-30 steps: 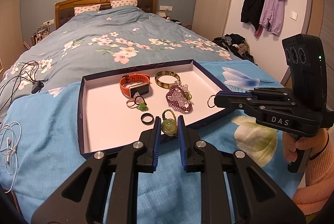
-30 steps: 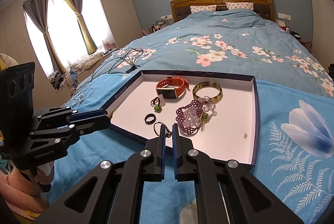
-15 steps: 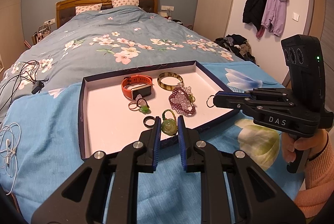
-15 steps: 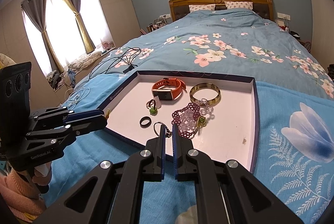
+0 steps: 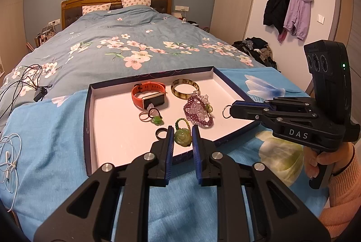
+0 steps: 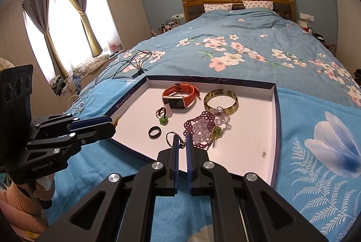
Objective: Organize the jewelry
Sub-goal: 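Lower the green pendant and silver ring over the tray box interior with both tools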
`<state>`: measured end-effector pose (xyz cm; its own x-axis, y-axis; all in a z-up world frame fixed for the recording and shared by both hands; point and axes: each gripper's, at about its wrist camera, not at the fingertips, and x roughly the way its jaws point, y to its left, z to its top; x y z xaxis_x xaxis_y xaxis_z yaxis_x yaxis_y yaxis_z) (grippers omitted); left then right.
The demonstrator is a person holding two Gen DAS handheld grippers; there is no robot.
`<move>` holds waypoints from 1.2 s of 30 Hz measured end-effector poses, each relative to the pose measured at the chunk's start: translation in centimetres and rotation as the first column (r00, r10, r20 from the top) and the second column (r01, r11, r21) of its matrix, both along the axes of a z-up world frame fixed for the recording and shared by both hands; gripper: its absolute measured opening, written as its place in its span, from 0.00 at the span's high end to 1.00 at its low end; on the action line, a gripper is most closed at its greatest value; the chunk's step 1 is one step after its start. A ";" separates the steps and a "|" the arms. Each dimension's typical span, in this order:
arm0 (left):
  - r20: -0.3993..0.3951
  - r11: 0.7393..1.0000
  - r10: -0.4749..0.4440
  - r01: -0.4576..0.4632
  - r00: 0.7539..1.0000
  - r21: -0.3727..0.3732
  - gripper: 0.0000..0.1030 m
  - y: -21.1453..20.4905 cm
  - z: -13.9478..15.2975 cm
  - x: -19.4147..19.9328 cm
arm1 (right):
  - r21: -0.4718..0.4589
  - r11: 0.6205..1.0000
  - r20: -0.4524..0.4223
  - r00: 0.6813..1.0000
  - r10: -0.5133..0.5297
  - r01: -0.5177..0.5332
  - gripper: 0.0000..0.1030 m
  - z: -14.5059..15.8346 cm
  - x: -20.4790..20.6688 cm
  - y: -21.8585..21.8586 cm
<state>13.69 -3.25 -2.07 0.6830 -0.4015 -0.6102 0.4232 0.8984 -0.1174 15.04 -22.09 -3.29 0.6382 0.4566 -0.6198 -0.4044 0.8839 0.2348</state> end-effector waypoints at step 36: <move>-0.034 1.000 0.020 -0.020 0.999 0.009 0.84 -0.4 -1.3 1.7 | -0.016 1.000 -0.025 1.000 -0.003 0.002 0.95 -1.3 1.1 0.4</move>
<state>15.35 -3.61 -3.37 0.6693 -0.3831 -0.6366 0.4013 0.9075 -0.1242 16.13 -21.64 -4.59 0.6236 0.4447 -0.6430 -0.3964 0.8887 0.2302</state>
